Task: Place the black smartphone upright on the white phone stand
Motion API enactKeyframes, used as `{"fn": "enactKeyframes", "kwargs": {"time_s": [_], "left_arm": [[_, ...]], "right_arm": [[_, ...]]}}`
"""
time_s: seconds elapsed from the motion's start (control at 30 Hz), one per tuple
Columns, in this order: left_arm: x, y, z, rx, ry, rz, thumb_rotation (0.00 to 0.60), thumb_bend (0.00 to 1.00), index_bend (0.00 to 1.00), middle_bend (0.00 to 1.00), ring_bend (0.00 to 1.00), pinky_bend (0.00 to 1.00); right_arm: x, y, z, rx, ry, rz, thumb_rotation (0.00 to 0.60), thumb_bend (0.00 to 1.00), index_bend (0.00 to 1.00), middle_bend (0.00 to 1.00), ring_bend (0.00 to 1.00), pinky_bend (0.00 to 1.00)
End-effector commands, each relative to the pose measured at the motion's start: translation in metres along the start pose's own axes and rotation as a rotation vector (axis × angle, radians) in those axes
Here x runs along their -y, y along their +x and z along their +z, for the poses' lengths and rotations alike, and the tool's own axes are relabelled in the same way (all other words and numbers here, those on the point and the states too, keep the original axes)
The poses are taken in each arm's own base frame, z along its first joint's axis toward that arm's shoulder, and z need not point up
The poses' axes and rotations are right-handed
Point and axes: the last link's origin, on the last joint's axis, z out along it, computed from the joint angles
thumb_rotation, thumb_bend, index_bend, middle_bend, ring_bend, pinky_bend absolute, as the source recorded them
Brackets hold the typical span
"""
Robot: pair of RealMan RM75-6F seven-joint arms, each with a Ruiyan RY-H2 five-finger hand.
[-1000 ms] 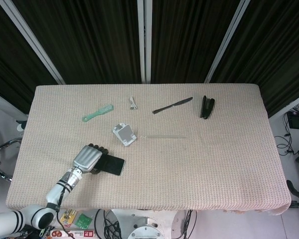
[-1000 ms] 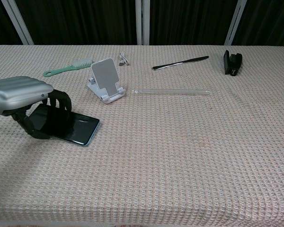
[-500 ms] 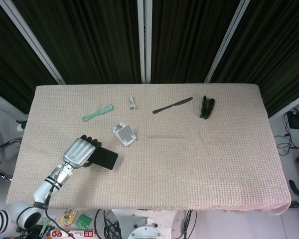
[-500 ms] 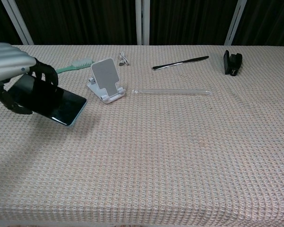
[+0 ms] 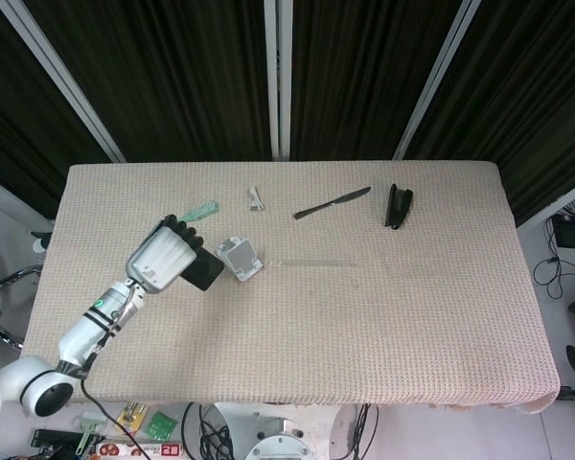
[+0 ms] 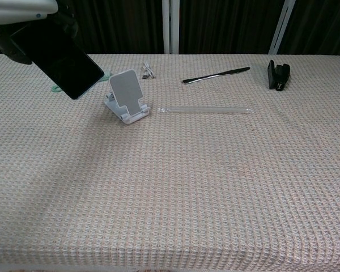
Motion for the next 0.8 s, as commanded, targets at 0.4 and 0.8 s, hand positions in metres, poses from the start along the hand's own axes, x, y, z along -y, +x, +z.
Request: {"fn": "enactKeyframes", "kwargs": {"time_s": [0.4,0.8], "left_arm": [[-0.048,0.071,0.059,0.175,-0.039,0.239,0.6,0.42,0.51,0.56,0.44,0.41],[-0.076,0.084,0.083,0.214,-0.029,0.248,0.6,0.43,0.52,0.55,0.44,0.4]], "right_arm": [[-0.004,-0.001,-0.003,-0.006,0.012,0.025,0.6,0.2,0.0,0.0,0.0,0.0],[-0.012,-0.005,-0.005,0.01,0.004,0.05,0.6,0.2,0.0,0.0,0.0,0.0]]}}
